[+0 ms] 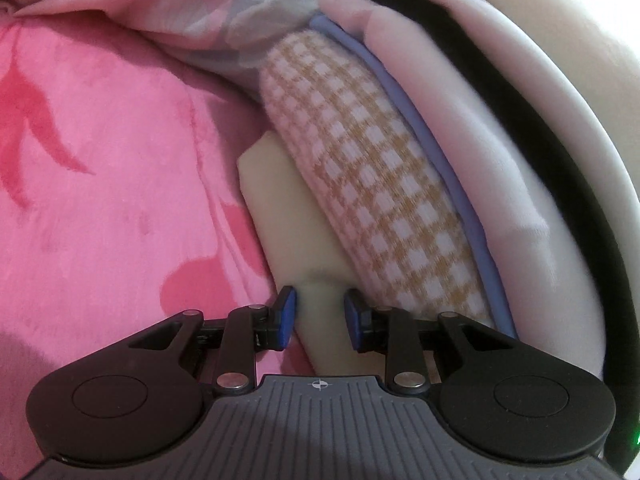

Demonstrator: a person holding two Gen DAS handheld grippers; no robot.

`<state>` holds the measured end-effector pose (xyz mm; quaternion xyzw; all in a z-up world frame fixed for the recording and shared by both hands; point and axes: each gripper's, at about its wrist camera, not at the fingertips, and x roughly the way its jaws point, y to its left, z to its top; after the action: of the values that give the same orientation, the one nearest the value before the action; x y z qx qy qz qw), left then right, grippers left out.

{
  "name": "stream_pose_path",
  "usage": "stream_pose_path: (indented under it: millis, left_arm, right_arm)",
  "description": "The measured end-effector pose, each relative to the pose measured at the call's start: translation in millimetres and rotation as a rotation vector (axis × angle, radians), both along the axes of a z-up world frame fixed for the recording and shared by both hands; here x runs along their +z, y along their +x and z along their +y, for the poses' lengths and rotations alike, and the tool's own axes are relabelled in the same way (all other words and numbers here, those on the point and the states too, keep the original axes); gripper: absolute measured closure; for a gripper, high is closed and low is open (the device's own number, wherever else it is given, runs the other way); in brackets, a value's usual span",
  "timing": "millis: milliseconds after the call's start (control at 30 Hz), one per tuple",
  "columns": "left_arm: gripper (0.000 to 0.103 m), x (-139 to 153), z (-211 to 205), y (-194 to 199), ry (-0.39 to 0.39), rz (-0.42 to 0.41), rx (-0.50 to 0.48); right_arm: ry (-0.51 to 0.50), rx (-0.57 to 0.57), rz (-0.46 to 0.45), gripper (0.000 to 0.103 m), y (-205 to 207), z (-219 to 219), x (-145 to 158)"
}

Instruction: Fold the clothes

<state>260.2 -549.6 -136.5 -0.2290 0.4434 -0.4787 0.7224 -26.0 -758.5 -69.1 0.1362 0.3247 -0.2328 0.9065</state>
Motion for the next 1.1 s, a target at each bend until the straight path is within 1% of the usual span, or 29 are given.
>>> stream_pose_path:
  millis: [133, 200, 267, 333, 367, 400, 433, 467, 533, 567, 600, 633, 667, 733, 767, 800, 867, 933, 1000, 1067, 1100]
  left_arm:
    - [0.074, -0.8, 1.9, 2.0, 0.009, -0.003, 0.005]
    - [0.074, 1.3, 6.9, 4.2, 0.038, 0.019, 0.001]
    - [0.075, 9.1, 17.7, 1.9, 0.069, 0.011, -0.014]
    - [0.073, 17.5, 29.0, -0.9, 0.102, 0.000, -0.030]
    - [0.072, 22.1, 34.9, -3.6, 0.112, -0.007, -0.040]
    - [0.071, 27.5, 41.3, -6.3, 0.118, -0.013, -0.055]
    - [0.071, 33.1, 47.9, -9.0, 0.124, -0.019, -0.072]
    - [0.070, 40.4, 52.1, -15.5, 0.133, -0.031, -0.095]
    - [0.068, 53.6, 60.8, -35.8, 0.151, -0.056, -0.148]
    - [0.067, 57.1, 63.2, -48.5, 0.155, -0.066, -0.184]
    - [0.064, 60.1, 64.8, -60.8, 0.158, -0.075, -0.221]
    - [0.061, 63.1, 66.5, -73.1, 0.160, -0.083, -0.259]
    - [0.059, 66.1, 68.1, -85.4, 0.163, -0.092, -0.296]
    - [0.051, 72.4, 84.9, -120.2, 0.168, -0.078, -0.383]
    - [0.049, 70.5, 89.8, -135.5, 0.172, -0.066, -0.421]
    - [0.049, 66.3, 95.2, -151.8, 0.181, -0.055, -0.451]
    - [0.049, 54.4, 101.4, -177.9, 0.198, -0.040, -0.489]
    - [0.049, 41.3, 104.2, -196.5, 0.219, -0.010, -0.500]
    - [0.049, 29.4, 103.6, -207.3, 0.235, 0.008, -0.495]
    - [0.049, 21.1, 98.8, -207.8, 0.231, 0.000, -0.470]
    - [0.049, 22.4, 99.2, -209.8, 0.220, 0.005, -0.459]
  right_arm:
    - [0.018, -0.008, -0.016, 0.066, -6.3, -1.9, 0.3]
    - [0.032, -0.011, -0.019, 0.066, -12.0, -2.8, 2.1]
    - [0.050, -0.016, -0.027, 0.064, -22.7, -3.9, 6.5]
    - [0.060, -0.050, -0.062, 0.057, -47.4, -3.4, 15.9]
    - [0.064, -0.070, -0.082, 0.056, -61.1, -2.9, 20.8]
    - [0.063, -0.100, -0.114, 0.055, -81.7, -1.7, 26.7]
    - [0.072, -0.130, -0.145, 0.051, -102.4, -1.0, 31.3]
    - [0.087, -0.166, -0.180, 0.046, -126.9, 0.4, 35.3]
    - [0.131, -0.245, -0.239, 0.041, -171.4, 2.7, 38.2]
    - [0.161, -0.285, -0.265, 0.040, -192.7, 3.7, 38.0]
    - [0.209, -0.321, -0.294, 0.039, -215.2, 6.0, 38.0]
    - [0.259, -0.354, -0.325, 0.037, -229.3, 10.3, 35.3]
    - [0.315, -0.386, -0.361, 0.036, -235.5, 4.1, 25.8]
    - [0.423, -0.431, -0.430, 0.033, -260.8, 6.8, 14.2]
    - [0.461, -0.456, -0.453, 0.030, -272.9, 8.6, 2.4]
    - [0.494, -0.477, -0.464, 0.030, -278.7, 9.0, -7.3]
    - [0.544, -0.513, -0.485, 0.030, -310.2, 13.9, -19.3]
    - [0.600, -0.536, -0.519, 0.029, -312.3, 14.6, -35.4]
    - [0.647, -0.535, -0.544, 0.029, -314.0, 18.4, -48.6]
    - [0.689, -0.524, -0.565, 0.028, -314.5, 22.1, -57.8]
    - [0.697, -0.509, -0.573, 0.028, -312.4, 23.6, -58.6]
